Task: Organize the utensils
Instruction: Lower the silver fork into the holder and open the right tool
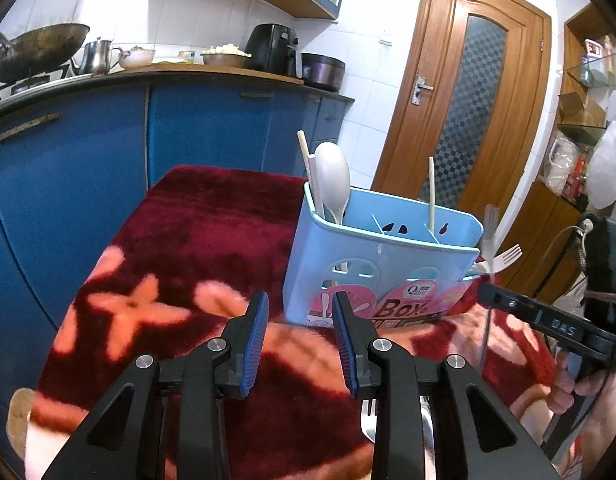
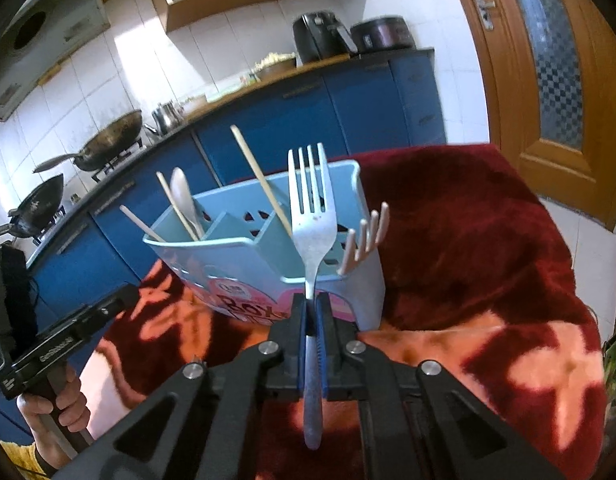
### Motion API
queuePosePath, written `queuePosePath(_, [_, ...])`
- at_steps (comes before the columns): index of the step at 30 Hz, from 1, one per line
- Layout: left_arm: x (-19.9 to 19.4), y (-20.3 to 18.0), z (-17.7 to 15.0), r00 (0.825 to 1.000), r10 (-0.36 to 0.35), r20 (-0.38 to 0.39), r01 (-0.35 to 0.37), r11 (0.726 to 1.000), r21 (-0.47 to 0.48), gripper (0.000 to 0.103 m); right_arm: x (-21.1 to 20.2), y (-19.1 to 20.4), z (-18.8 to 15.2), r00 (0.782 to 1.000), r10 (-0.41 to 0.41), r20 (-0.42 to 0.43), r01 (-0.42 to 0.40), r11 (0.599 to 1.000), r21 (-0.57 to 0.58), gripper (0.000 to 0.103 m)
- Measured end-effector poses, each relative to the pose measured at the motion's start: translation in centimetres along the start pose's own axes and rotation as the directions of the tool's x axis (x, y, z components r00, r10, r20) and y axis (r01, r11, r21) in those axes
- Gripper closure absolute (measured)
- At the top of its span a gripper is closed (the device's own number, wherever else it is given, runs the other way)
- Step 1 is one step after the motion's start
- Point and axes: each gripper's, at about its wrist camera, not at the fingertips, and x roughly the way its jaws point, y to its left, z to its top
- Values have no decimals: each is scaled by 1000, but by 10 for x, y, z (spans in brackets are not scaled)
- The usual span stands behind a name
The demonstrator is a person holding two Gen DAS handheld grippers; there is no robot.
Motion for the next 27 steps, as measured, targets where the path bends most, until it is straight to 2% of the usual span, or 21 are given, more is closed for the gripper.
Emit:
queuePosePath(6, [-1, 0, 0, 1000, 5, -1, -5, 1000, 3, 70, -23, 18, 5, 992, -14, 128, 22, 998, -57, 97])
queuePosePath(13, [1, 0, 0, 1000, 6, -2, -6, 1000, -3, 70, -44, 26, 28, 963, -38, 265, 55, 997, -57, 97])
queuePosePath(22, [3, 0, -1, 1000, 10, -7, -10, 1000, -2, 70, -25, 18, 63, 936, -68, 346, 75, 997, -8, 97])
queuePosePath(27, [5, 2, -2, 1000, 12, -9, -12, 1000, -6, 70, -5, 17, 71, 926, -110, 362, 125, 992, -17, 97])
